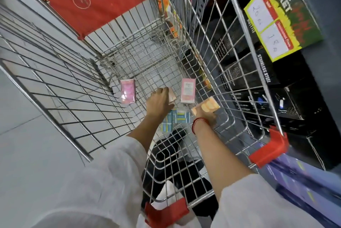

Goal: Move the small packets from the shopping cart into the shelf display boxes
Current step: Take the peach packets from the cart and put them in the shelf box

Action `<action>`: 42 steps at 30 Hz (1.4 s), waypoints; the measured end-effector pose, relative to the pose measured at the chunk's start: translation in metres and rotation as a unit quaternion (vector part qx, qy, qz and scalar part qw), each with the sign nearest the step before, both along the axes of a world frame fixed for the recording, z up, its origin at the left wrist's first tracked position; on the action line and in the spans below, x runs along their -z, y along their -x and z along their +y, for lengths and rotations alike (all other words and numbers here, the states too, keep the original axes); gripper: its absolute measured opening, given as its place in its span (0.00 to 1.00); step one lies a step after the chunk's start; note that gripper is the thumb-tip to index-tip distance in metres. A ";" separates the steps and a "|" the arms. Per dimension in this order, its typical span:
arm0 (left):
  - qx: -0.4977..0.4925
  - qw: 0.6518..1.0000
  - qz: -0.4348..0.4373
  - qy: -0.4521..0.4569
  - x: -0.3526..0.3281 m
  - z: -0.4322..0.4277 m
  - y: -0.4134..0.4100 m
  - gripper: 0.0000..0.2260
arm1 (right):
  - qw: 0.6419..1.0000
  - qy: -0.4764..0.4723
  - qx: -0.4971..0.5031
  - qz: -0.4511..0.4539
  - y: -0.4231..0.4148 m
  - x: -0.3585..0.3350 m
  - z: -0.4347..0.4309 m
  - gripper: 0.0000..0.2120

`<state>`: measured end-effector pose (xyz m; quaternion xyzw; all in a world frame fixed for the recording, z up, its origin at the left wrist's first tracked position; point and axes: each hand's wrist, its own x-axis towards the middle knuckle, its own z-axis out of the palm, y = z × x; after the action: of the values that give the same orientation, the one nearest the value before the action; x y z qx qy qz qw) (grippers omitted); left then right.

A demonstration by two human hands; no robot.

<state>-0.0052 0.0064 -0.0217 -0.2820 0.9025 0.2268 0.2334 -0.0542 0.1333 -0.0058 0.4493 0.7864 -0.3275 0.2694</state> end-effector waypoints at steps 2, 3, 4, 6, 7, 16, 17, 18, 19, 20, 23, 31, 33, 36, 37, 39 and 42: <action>0.019 0.999 -0.027 0.011 0.004 0.001 -0.002 0.37 | 1.000 0.020 0.008 0.011 -0.001 0.001 0.001 0.25; 0.024 0.999 -0.033 0.018 0.008 0.001 -0.005 0.38 | 1.000 0.018 0.007 0.014 0.000 0.001 0.000 0.23; 0.021 0.999 -0.039 0.023 0.010 0.000 -0.007 0.38 | 1.000 0.022 -0.005 0.018 -0.001 0.000 0.001 0.22; 0.002 0.999 -0.041 0.023 0.014 -0.002 -0.010 0.37 | 0.998 0.029 -0.053 0.009 0.002 -0.001 0.001 0.20; -0.006 0.999 -0.040 0.018 0.015 -0.002 -0.011 0.36 | 0.997 0.035 -0.073 -0.001 0.003 -0.004 0.001 0.20; -0.228 0.958 0.043 -0.166 -0.022 0.008 -0.026 0.16 | 0.969 0.210 -0.124 -0.040 0.005 -0.046 0.006 0.17; -0.282 0.933 0.062 -0.214 -0.032 0.009 -0.028 0.17 | 0.966 0.228 -0.120 -0.034 0.004 -0.055 0.006 0.18; -0.326 0.905 0.084 -0.259 -0.042 0.011 -0.029 0.17 | 0.962 0.246 -0.115 -0.022 0.003 -0.062 0.008 0.18; -0.359 0.877 0.102 -0.301 -0.055 0.012 -0.028 0.16 | 0.959 0.261 -0.113 -0.005 0.002 -0.073 0.009 0.18; -0.387 0.849 0.119 -0.340 -0.064 0.013 -0.029 0.15 | 0.956 0.270 -0.116 0.015 0.002 -0.079 0.011 0.18; -0.418 0.788 0.155 -0.425 -0.101 0.019 -0.029 0.10 | 0.942 0.289 -0.155 0.077 0.002 -0.115 0.019 0.15; -0.336 0.749 0.231 -0.522 -0.210 0.043 -0.003 0.10 | 0.872 0.352 -0.198 0.277 0.012 -0.234 0.053 0.04; -0.320 0.746 0.269 -0.518 -0.234 0.052 0.012 0.10 | 0.859 0.336 -0.208 0.327 0.021 -0.263 0.063 0.04; -0.254 0.765 0.310 -0.504 -0.278 0.080 0.041 0.10 | 0.841 0.305 -0.200 0.400 0.037 -0.305 0.097 0.05; -0.230 0.771 0.318 -0.502 -0.290 0.089 0.051 0.10 | 0.837 0.304 -0.189 0.414 0.043 -0.316 0.109 0.05; -0.188 0.777 0.329 -0.502 -0.309 0.109 0.069 0.09 | 0.832 0.309 -0.161 0.431 0.051 -0.331 0.133 0.06; -0.134 0.782 0.331 -0.511 -0.328 0.150 0.095 0.08 | 0.838 0.279 -0.109 0.455 0.058 -0.345 0.183 0.07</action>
<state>-0.0999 0.1561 0.3060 -0.1472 0.6289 0.7635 -0.0023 -0.1124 0.3165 0.3397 0.0665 0.7394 -0.6694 0.0288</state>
